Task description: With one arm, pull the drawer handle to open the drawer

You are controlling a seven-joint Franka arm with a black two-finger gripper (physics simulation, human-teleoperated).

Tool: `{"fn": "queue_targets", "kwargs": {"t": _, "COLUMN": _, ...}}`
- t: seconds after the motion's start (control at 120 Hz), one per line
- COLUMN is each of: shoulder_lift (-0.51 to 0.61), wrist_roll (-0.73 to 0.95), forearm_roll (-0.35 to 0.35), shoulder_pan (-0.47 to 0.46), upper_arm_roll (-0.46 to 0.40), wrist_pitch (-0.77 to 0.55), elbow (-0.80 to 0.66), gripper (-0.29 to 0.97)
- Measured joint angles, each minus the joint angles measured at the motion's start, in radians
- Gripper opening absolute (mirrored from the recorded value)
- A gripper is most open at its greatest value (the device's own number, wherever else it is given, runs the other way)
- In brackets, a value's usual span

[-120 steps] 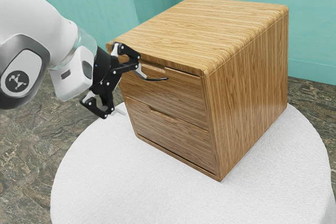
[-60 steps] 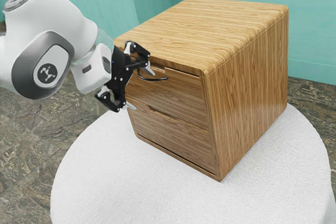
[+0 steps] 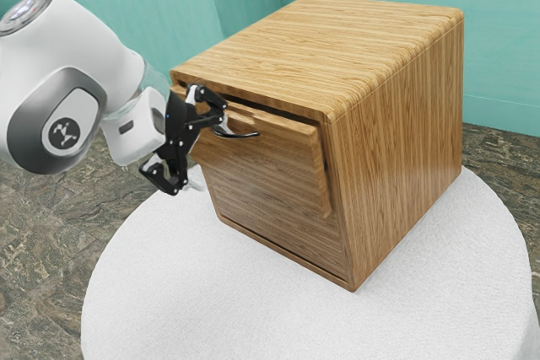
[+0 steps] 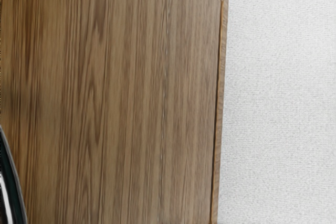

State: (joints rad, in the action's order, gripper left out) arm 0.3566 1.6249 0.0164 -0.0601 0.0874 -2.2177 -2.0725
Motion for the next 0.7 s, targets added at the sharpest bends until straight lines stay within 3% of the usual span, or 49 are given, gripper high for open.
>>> {"fn": "queue_targets", "kwargs": {"t": 0.133, "shoulder_lift": 0.075, "wrist_roll": 0.000, "forearm_roll": 0.001, "shoulder_pan": -0.001, "upper_arm_roll": 0.000, "wrist_pitch": 0.000, "elbow": -0.061, "gripper": 0.62}}
{"fn": "queue_targets", "kwargs": {"t": 0.292, "shoulder_lift": 0.130, "wrist_roll": 0.000, "forearm_roll": 0.001, "shoulder_pan": -0.003, "upper_arm_roll": 0.007, "wrist_pitch": -0.027, "elbow": -0.119, "gripper": 0.69}}
{"fn": "queue_targets", "kwargs": {"t": 0.458, "shoulder_lift": 0.185, "wrist_roll": 0.000, "forearm_roll": 0.001, "shoulder_pan": -0.005, "upper_arm_roll": 0.013, "wrist_pitch": -0.043, "elbow": -0.169, "gripper": 0.65}}
{"fn": "queue_targets", "kwargs": {"t": 0.7, "shoulder_lift": 0.254, "wrist_roll": 0.000, "forearm_roll": 0.001, "shoulder_pan": -0.006, "upper_arm_roll": 0.014, "wrist_pitch": -0.045, "elbow": -0.226, "gripper": 0.67}}
